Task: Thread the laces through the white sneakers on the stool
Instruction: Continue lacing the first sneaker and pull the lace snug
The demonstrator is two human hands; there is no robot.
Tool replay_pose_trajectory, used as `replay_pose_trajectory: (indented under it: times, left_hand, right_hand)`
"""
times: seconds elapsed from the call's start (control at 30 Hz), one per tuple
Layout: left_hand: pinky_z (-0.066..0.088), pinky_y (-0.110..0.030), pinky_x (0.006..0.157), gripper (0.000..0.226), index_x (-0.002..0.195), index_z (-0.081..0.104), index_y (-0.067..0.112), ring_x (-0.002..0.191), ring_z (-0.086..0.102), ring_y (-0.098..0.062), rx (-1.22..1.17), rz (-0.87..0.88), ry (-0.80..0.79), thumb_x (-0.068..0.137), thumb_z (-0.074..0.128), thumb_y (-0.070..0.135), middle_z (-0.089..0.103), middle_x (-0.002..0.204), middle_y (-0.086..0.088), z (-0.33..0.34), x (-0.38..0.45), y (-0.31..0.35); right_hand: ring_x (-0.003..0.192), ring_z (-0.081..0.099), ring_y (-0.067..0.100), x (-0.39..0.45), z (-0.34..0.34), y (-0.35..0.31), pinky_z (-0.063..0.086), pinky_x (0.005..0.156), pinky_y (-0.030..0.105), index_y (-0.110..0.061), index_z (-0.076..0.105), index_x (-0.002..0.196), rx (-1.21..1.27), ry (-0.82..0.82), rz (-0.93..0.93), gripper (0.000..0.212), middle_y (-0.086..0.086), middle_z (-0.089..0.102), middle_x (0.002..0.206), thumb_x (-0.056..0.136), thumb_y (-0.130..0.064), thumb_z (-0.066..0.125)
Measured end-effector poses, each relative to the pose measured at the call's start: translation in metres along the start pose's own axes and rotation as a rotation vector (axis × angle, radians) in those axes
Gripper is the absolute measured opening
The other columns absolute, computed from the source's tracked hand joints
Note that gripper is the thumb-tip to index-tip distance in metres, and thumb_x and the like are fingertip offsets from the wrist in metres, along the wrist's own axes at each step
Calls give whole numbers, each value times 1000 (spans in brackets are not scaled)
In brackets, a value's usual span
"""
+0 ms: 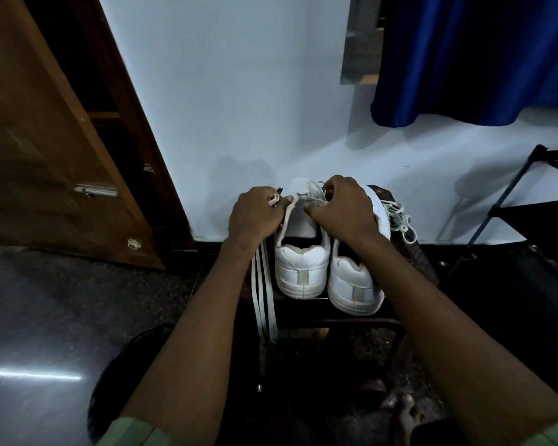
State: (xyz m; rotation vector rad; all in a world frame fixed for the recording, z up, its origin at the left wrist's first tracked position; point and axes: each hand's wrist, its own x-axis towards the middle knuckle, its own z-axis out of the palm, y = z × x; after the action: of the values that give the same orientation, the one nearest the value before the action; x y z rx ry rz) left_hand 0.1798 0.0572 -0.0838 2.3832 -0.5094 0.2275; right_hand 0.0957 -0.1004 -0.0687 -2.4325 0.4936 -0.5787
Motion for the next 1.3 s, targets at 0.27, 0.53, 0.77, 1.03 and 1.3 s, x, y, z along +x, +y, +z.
replay_pose_trajectory:
  times: [0.27, 0.53, 0.77, 1.03, 1.3]
  left_hand:
    - [47, -24, 56, 37, 89, 65, 16, 55, 57, -8, -1303, -395, 197, 111, 42, 36, 63, 70, 5, -13, 6, 20]
    - [45, -36, 82, 29, 112, 61, 12, 105, 64, -34, -195, -149, 3, 102, 54, 38, 72, 110, -15, -1, -5, 7]
    - [50, -36, 83, 43, 108, 76, 20, 107, 67, -35, 151, -76, 57, 95, 61, 58, 75, 108, -10, 0, 0, 6]
    - [41, -36, 68, 43, 73, 57, 12, 69, 55, -19, -692, -183, 145, 96, 51, 47, 58, 69, 0, -3, 2, 10]
    - [50, -37, 70, 35, 90, 60, 16, 79, 68, -29, -717, -352, 176, 106, 49, 44, 66, 76, -1, -17, 4, 6]
  right_hand:
    - [99, 60, 26, 2, 2, 1, 38, 78, 29, -12, 65, 104, 13, 0, -11, 40, 5, 61, 107, 76, -37, 78]
    - [100, 60, 25, 4, 5, 4, 40, 79, 30, -14, 65, 105, 30, 11, -14, 43, 4, 62, 107, 77, -43, 78]
    - [100, 60, 25, 5, 7, 5, 45, 82, 32, -15, 65, 102, 35, 28, -21, 43, 3, 63, 106, 76, -46, 78]
    - [102, 60, 25, 5, 6, 4, 38, 80, 28, -15, 66, 105, 33, 15, -18, 38, 5, 63, 109, 79, -41, 77]
    - [106, 60, 25, 4, 6, 3, 38, 81, 28, -15, 67, 109, 36, -2, -8, 40, 4, 63, 112, 77, -37, 76]
